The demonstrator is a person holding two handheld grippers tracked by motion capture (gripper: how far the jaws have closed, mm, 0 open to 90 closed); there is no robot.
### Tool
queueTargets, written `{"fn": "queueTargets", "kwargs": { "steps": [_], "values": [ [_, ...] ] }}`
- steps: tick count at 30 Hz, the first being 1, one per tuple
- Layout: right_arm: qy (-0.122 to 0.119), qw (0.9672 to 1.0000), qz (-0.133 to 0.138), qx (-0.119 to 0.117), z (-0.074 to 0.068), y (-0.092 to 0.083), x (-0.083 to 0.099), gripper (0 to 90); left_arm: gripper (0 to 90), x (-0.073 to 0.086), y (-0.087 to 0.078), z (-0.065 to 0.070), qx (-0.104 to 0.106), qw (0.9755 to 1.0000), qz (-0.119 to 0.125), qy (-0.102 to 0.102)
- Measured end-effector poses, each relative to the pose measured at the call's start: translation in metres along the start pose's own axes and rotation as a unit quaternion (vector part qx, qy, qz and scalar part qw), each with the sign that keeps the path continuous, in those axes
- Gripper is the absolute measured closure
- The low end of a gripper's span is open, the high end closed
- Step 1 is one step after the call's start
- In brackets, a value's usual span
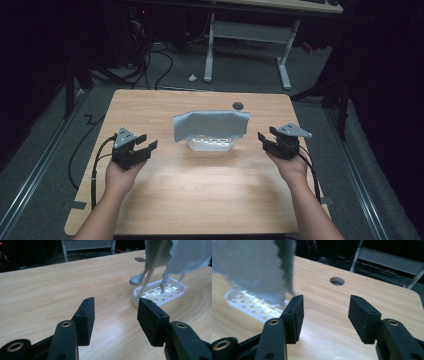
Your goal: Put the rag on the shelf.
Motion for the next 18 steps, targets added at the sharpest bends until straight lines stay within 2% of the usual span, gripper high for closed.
{"fn": "queueTargets", "kwargs": {
  "steps": [1, 3, 6, 9, 11, 12, 13, 15, 16, 17, 18],
  "values": [
    [-0.002, 0.9999, 0.011, -0.002, -0.003, -0.005, 0.001, 45.5, 47.1, 0.004, -0.004, 0.001, 0.000, 1.0000, -0.003, 0.002],
    [-0.012, 0.9998, 0.012, -0.004, -0.009, -0.013, 0.003, 44.4, 45.6, 0.013, -0.011, 0.004, -0.002, 0.9999, -0.010, 0.008],
    [-0.021, 0.9995, 0.009, -0.021, -0.024, -0.024, 0.011, 42.4, 44.9, 0.032, -0.021, 0.013, 0.007, 0.9997, -0.023, -0.004],
    [-0.026, 0.9992, 0.008, -0.031, -0.044, -0.037, 0.020, 42.0, 44.1, 0.056, -0.026, 0.029, 0.022, 0.9989, -0.039, -0.016],
    [-0.025, 0.9987, 0.002, -0.045, -0.062, -0.044, 0.029, 41.2, 43.0, 0.074, -0.027, 0.045, 0.039, 0.9971, -0.062, -0.020],
    [-0.027, 0.9985, 0.000, -0.048, -0.071, -0.047, 0.034, 41.5, 43.4, 0.084, -0.027, 0.054, 0.054, 0.9950, -0.081, -0.022],
    [-0.034, 0.9982, 0.000, -0.050, -0.081, -0.050, 0.039, 41.6, 44.8, 0.095, -0.027, 0.063, 0.071, 0.9916, -0.107, -0.019],
    [-0.052, 0.9976, 0.001, -0.046, -0.099, -0.058, 0.054, 41.5, 45.6, 0.115, -0.025, 0.082, 0.077, 0.9848, -0.156, 0.005],
    [-0.044, 0.9981, 0.005, -0.043, -0.107, -0.062, 0.065, 43.9, 45.4, 0.120, -0.026, 0.091, 0.083, 0.9825, -0.165, 0.025],
    [-0.037, 0.9982, -0.001, -0.047, -0.115, -0.064, 0.079, 48.2, 45.1, 0.123, -0.028, 0.097, 0.079, 0.9828, -0.160, 0.047],
    [-0.031, 0.9967, -0.026, -0.070, -0.121, -0.065, 0.086, 43.2, 45.1, 0.123, -0.028, 0.101, 0.071, 0.9829, -0.156, 0.067]
  ]
}}
Point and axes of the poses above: each handheld gripper's, and its own axes: y roughly forward along the jaws, x roughly out of its underside, z roughly to its right, the point moved 5 cm from there along y, roughly forward along the jaws, and after that the axes turned 12 degrees about -y, right-handed, at the moved point
